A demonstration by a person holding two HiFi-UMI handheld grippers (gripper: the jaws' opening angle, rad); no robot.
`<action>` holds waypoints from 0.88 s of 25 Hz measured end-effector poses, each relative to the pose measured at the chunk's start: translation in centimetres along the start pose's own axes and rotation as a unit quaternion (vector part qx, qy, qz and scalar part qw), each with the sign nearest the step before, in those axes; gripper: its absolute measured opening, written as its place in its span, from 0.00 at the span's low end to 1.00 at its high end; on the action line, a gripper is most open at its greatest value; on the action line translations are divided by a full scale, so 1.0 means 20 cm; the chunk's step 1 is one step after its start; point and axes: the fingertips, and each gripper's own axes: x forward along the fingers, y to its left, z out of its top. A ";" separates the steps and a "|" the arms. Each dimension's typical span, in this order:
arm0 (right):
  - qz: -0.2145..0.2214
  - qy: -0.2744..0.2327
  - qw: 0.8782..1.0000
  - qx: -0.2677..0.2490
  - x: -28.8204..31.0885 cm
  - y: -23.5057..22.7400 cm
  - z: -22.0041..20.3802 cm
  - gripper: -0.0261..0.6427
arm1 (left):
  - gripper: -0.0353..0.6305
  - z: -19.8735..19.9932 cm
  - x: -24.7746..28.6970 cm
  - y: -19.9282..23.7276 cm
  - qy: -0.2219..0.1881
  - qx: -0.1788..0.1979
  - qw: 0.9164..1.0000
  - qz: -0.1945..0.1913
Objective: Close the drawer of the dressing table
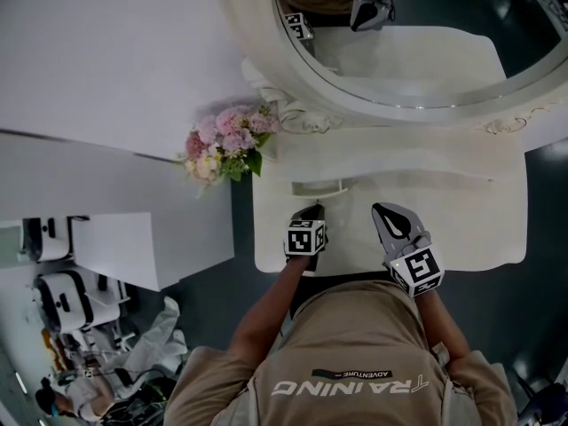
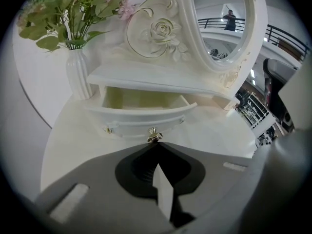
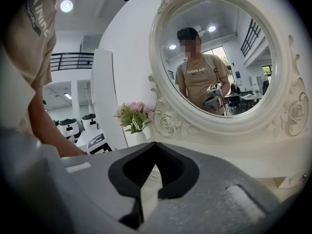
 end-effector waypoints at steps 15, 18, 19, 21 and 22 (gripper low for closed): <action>-0.002 0.003 1.000 0.005 0.02 -0.01 -0.01 0.04 | 0.08 0.05 0.02 0.03 -0.003 0.002 1.000 0.004; -0.002 0.004 1.000 0.007 0.03 -0.01 -0.01 0.04 | 0.08 0.06 0.02 0.04 -0.004 0.000 1.000 0.005; -0.002 0.005 1.000 0.007 0.03 -0.02 -0.01 0.04 | 0.08 0.07 0.03 0.04 -0.003 -0.001 1.000 0.004; -0.003 0.007 1.000 0.009 0.04 -0.03 -0.02 0.04 | 0.08 0.08 0.04 0.04 -0.002 -0.001 1.000 0.003; -0.003 0.008 1.000 0.010 0.04 -0.03 -0.02 0.04 | 0.08 0.08 0.04 0.05 -0.003 -0.002 1.000 0.002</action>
